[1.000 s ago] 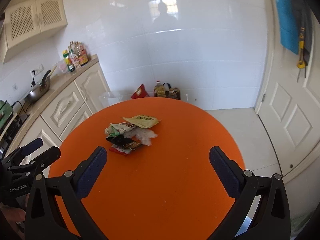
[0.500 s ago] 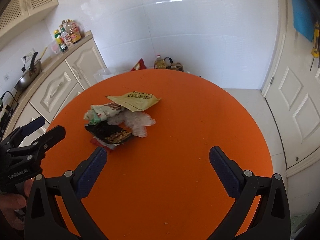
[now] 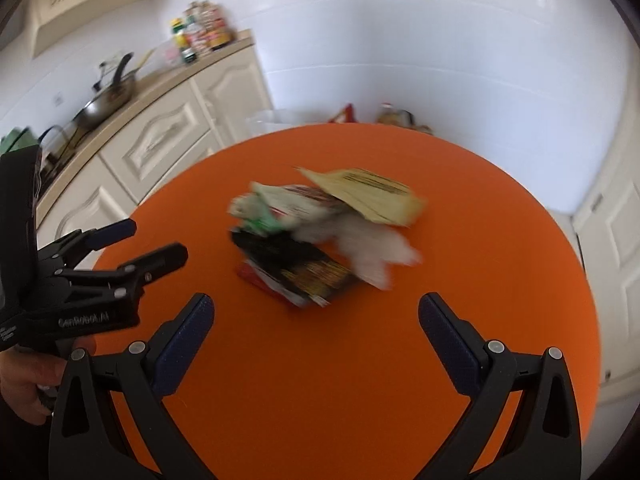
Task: Collect trash
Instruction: 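Move both grippers back to the trash pile on the orange table, then grasp the red-white wrapper with the left gripper while the right grasps a dark wrapper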
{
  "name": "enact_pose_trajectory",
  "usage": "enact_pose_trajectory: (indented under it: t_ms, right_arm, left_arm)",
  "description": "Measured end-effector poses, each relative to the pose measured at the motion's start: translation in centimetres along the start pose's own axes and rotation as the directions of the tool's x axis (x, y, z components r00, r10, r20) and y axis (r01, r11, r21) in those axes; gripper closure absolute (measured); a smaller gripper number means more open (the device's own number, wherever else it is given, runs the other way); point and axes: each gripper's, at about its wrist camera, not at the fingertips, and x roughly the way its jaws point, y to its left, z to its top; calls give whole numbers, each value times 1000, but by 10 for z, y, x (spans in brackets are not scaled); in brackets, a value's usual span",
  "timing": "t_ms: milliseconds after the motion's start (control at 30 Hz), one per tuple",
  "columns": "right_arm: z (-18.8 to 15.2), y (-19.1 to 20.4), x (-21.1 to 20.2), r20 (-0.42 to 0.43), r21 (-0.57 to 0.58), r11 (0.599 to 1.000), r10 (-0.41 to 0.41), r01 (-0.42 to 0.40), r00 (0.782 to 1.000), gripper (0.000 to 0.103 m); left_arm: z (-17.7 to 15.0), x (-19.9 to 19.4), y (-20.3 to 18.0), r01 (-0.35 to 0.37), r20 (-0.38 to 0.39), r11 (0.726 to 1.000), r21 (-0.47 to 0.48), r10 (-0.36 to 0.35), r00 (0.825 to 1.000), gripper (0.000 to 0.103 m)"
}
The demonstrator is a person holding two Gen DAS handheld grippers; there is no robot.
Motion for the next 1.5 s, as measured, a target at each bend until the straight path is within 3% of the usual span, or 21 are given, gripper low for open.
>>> enact_pose_trajectory:
  t_ms: [133,233,367,500,733,867,1033,1200,1233,1267,1300,1367,1400,1500]
  right_arm:
    - [14,14,27,-29,-54,998,14,-16,999,12]
    - [19,15,51,-86,-70,998,-2,-3,996,29]
    - [22,9,64,-93,-79,997,-9,2,996,49]
    - [19,4,56,-107,-83,997,-14,5,994,81]
    - [-17,-22,17,-71,25,1000,-2,4,997,96]
    - [-35,-50,-6,-50,139,990,26,-19,998,96]
    - [-54,-73,-27,-40,192,981,3,5,999,96]
    - [-65,-86,-40,-19,226,974,-8,12,1000,96]
    - [-67,-89,-43,-15,230,973,-10,13,1000,96]
    - [-68,-92,-45,-10,236,972,-8,10,1000,96]
    - [-69,-92,-46,-7,240,971,-6,7,1000,96]
    - [-70,-94,-50,2,246,969,-3,2,1000,96]
    - [-70,-92,-51,7,246,969,-2,0,1000,96]
    - [-73,-93,-57,21,253,967,5,-10,1000,96]
  left_arm:
    - [0,3,7,-4,-10,1000,-26,4,1000,7]
    - [0,6,3,10,-9,1000,-29,-10,1000,7]
    - [-12,3,1,27,-13,999,-33,-27,1000,7]
    - [-22,2,-5,41,-18,999,-21,-41,999,7]
    - [-23,7,-24,83,-29,996,35,-82,996,7]
    - [-24,13,-44,124,-56,989,81,-120,991,7]
    - [-26,17,-71,153,-74,980,129,-144,987,7]
    - [-25,32,-98,121,-93,980,158,-108,990,7]
    - [-25,36,-102,113,-101,981,159,-98,990,11]
    - [-25,43,-104,111,-109,981,159,-95,989,23]
    - [-26,43,-107,88,-98,982,167,-72,993,25]
    - [-26,41,-107,105,-80,978,181,-92,993,55]
    - [-27,40,-106,118,-81,976,185,-105,991,65]
    - [-31,37,-98,161,-93,967,196,-145,985,81]
